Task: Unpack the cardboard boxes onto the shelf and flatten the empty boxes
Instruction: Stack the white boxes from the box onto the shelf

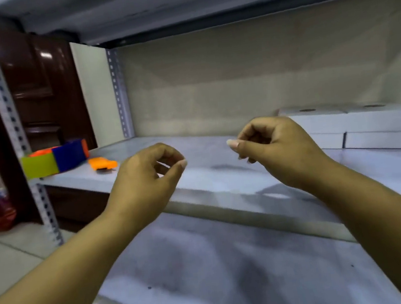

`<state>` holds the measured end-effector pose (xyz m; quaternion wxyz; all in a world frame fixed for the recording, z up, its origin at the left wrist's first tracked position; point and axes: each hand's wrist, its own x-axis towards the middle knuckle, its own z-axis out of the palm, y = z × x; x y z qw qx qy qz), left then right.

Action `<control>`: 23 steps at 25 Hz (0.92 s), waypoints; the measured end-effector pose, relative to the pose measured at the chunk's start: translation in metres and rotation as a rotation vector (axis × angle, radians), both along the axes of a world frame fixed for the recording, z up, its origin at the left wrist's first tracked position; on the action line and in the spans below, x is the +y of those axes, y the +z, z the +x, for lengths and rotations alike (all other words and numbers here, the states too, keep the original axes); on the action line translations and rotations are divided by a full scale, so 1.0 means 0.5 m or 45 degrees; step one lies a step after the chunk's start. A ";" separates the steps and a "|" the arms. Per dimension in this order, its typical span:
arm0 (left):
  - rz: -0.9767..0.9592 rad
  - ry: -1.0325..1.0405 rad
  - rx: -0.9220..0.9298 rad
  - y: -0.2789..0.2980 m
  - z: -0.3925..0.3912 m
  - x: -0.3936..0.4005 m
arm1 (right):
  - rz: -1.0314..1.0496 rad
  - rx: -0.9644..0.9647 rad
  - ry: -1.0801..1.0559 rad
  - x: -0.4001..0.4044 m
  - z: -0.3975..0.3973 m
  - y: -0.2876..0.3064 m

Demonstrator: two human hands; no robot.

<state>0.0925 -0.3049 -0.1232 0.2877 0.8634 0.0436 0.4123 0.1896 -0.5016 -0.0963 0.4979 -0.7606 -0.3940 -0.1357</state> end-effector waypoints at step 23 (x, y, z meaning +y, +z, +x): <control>-0.522 0.677 0.454 -0.424 -0.533 0.301 | -0.418 0.501 0.788 0.493 -0.381 -0.406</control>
